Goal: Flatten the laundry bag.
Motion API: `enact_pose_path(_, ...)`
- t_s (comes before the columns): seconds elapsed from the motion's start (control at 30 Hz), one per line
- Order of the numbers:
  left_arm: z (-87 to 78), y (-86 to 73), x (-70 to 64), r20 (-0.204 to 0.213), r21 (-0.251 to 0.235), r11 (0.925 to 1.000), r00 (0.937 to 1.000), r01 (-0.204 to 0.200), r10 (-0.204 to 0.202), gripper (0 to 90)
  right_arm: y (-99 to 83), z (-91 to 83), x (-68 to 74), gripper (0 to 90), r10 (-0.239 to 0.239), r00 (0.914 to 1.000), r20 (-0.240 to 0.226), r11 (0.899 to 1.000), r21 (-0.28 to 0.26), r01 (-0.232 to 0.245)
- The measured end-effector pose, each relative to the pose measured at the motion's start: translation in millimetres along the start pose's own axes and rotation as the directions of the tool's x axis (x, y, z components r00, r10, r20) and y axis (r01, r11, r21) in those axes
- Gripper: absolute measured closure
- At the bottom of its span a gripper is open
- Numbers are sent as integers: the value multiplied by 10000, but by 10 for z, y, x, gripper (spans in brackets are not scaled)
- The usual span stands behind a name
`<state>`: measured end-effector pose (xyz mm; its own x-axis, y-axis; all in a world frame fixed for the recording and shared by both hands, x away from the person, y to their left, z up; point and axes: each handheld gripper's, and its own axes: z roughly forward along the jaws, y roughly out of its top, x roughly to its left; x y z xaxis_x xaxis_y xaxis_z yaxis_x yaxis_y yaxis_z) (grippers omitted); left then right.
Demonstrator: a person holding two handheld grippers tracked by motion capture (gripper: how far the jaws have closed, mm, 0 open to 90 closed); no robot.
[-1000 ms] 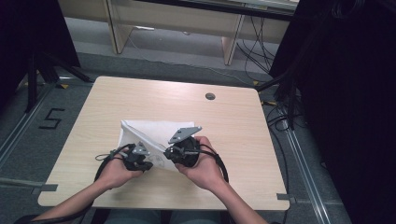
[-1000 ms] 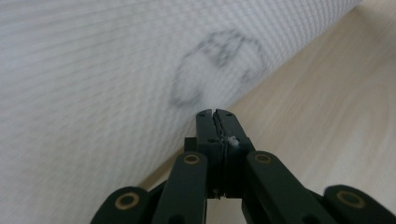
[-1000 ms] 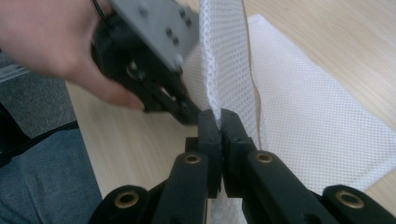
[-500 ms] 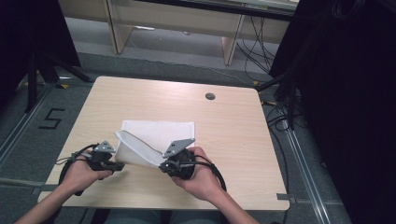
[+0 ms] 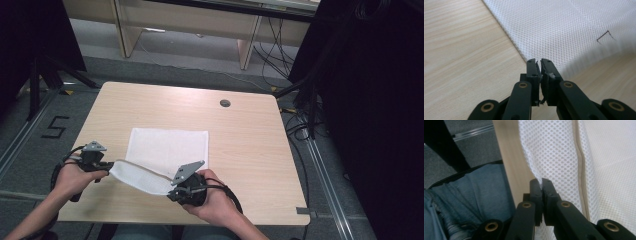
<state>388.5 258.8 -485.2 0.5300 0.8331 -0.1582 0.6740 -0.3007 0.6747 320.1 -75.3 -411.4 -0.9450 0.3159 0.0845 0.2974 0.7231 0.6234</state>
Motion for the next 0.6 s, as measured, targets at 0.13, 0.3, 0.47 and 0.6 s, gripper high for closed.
enact_pose_path(0.13, 17, -9, 15, -4, -106, 9999, 10000, 61, -61, 835, -69, 10, 56, 889, -79, 9994, -332, 9995, 301, 89)
enact_pose_path(0.3, 6, 8, 32, -170, -122, 9999, 9998, 76, -78, 817, -155, 49, 85, 888, -72, 9985, -545, 9980, 624, 106)
enact_pose_path(0.47, -1, 23, 15, -246, -192, 9994, 9993, -285, 280, 800, -230, 160, 49, 887, 238, 9983, -537, 9948, 999, -183)
enact_pose_path(0.6, -2, 50, -39, -236, -357, 9974, 9978, -620, 612, 787, -264, 246, 15, 887, 725, 9965, -422, 9902, 1226, -668)
